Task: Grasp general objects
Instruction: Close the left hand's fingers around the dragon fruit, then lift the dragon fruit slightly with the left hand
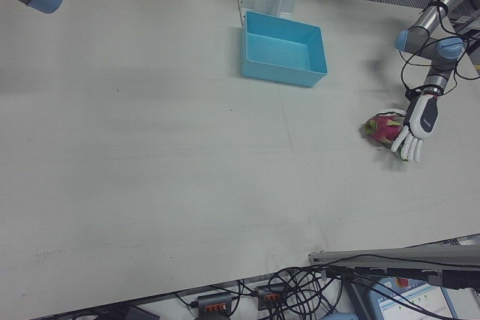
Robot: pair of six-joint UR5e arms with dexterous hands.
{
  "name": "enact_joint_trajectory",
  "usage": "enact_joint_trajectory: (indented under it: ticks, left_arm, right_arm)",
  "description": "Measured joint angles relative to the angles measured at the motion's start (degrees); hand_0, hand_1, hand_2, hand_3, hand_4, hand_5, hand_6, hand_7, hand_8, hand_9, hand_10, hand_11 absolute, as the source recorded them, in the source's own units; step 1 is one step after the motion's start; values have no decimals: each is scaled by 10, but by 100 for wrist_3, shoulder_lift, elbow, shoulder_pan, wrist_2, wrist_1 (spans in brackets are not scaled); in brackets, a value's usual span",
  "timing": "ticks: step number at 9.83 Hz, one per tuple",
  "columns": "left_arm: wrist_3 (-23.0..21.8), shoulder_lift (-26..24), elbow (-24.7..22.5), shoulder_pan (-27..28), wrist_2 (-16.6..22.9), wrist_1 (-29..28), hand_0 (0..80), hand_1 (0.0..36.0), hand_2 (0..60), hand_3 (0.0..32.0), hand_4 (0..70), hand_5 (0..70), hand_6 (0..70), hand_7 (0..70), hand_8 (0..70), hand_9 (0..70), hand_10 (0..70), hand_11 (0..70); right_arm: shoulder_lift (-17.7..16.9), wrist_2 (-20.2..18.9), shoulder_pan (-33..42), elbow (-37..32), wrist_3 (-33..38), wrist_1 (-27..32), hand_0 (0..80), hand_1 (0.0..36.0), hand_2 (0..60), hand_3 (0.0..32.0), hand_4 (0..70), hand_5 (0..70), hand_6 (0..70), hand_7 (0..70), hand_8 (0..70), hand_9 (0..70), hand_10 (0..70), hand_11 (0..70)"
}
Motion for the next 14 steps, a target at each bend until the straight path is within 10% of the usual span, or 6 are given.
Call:
enact_joint_trajectory:
  ticks: [4, 6, 9, 11, 14]
  left_arm:
    - [100, -6, -25, 5, -7, -1, 614, 284, 175, 0, 409, 677, 0, 0, 0, 0, 0, 0]
    - [104, -6, -29, 5, -9, -6, 594, 250, 167, 0, 578, 700, 0, 38, 0, 0, 0, 0]
    - [87, -6, -53, 5, -2, -6, 555, 187, 140, 0, 584, 642, 215, 546, 33, 95, 0, 0]
    - [-2, -25, -239, 6, 32, 173, 528, 192, 284, 0, 580, 632, 302, 683, 70, 170, 45, 75]
    - [-250, -308, -911, 9, 222, 1064, 520, 240, 503, 0, 584, 604, 309, 700, 75, 181, 53, 88]
  right_arm:
    - [-2, 0, 0, 0, 0, 0, 0, 0, 0, 0, 0, 0, 0, 0, 0, 0, 0, 0]
    - [-2, 0, 0, 0, 0, 0, 0, 0, 0, 0, 0, 0, 0, 0, 0, 0, 0, 0]
    - [-4, 0, 0, 0, 0, 0, 0, 0, 0, 0, 0, 0, 0, 0, 0, 0, 0, 0]
    - [-2, 0, 0, 0, 0, 0, 0, 0, 0, 0, 0, 0, 0, 0, 0, 0, 0, 0]
    - [-5, 0, 0, 0, 0, 0, 0, 0, 0, 0, 0, 0, 0, 0, 0, 0, 0, 0]
